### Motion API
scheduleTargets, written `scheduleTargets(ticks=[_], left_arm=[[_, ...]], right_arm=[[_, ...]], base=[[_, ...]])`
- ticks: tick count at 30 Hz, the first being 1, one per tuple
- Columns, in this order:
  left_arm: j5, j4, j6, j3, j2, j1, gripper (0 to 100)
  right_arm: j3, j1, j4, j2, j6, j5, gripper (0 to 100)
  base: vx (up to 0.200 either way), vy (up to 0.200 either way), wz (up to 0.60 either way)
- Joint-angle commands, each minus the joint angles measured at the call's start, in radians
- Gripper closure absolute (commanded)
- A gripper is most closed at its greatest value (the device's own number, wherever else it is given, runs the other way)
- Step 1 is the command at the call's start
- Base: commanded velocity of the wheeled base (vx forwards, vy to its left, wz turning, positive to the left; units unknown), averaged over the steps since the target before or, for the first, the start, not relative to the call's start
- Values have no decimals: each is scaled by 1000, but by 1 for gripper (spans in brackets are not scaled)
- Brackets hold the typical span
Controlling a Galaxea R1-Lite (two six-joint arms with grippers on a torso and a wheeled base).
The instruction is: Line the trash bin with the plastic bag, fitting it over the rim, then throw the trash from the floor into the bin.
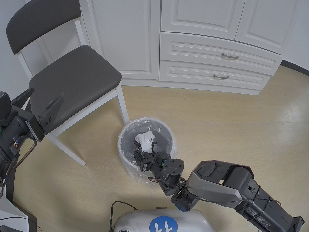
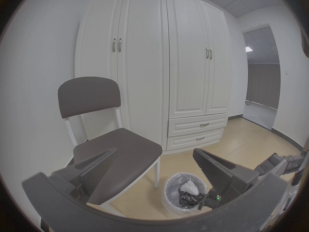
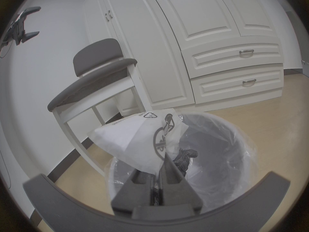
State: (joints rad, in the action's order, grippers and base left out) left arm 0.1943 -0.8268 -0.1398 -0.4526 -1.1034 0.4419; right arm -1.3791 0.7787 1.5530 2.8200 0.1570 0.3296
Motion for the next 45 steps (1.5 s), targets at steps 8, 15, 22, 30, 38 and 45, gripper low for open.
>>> scheduleTargets(ticks=[8,15,22,30,38,45], left_arm=[[1,3,-3,2,2,0,0],[1,3,-3,2,2,0,0],[1,2,-3,2,4,0,0],[1,2,-3,0,5,0,0],[2,3,-34,5,23,0,0],[1,3,-35,6,25,0,0]], right_arm=[[-113,-15,15,47,15,-4,100],[-120,-18,-10,42,15,-4,100],[-129,-22,-24,38,15,-4,100],[-124,-22,-24,36,15,-3,100],[-120,-22,-21,35,16,-3,0],[-107,-26,-24,24,15,-1,0]], base=[[0,0,0],[0,0,0],[0,0,0],[0,0,0],[0,0,0],[0,0,0]])
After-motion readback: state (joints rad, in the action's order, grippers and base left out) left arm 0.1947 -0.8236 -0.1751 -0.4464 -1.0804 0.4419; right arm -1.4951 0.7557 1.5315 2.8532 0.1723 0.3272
